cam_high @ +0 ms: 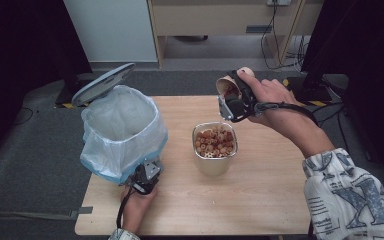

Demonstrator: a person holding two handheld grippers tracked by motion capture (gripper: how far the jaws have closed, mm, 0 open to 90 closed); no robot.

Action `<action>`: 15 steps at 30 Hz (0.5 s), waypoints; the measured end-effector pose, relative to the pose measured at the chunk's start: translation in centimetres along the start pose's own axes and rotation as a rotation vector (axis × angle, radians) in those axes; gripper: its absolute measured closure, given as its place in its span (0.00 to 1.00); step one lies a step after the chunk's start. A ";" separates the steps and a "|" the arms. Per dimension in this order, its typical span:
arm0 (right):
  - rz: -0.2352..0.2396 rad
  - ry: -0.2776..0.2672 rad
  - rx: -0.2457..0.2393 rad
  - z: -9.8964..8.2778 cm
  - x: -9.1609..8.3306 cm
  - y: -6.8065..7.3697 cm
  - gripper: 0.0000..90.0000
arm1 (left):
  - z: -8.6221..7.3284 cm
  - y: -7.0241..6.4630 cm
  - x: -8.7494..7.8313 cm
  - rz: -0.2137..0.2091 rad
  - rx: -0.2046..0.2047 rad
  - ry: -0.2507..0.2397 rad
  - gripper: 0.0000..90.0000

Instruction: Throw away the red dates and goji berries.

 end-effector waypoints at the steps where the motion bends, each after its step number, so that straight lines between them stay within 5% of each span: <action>1: -0.001 0.001 -0.001 0.0 0.0 -0.1 0.39 | 0.0 0.0 0.0 0.000 0.000 0.000 0.98; 15: -0.017 0.003 -0.024 0.2 -0.2 -0.6 0.39 | 0.0 0.0 0.0 -0.002 -0.001 0.001 0.98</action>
Point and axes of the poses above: each handheld gripper's, and its own axes: x roughly forward along the jaws, z roughly out of its top, y roughly to its left, the point moved 7 cm from there along x, roughly forward along the jaws, and after that the axes turned 3 degrees about z, right-handed, at the moved point
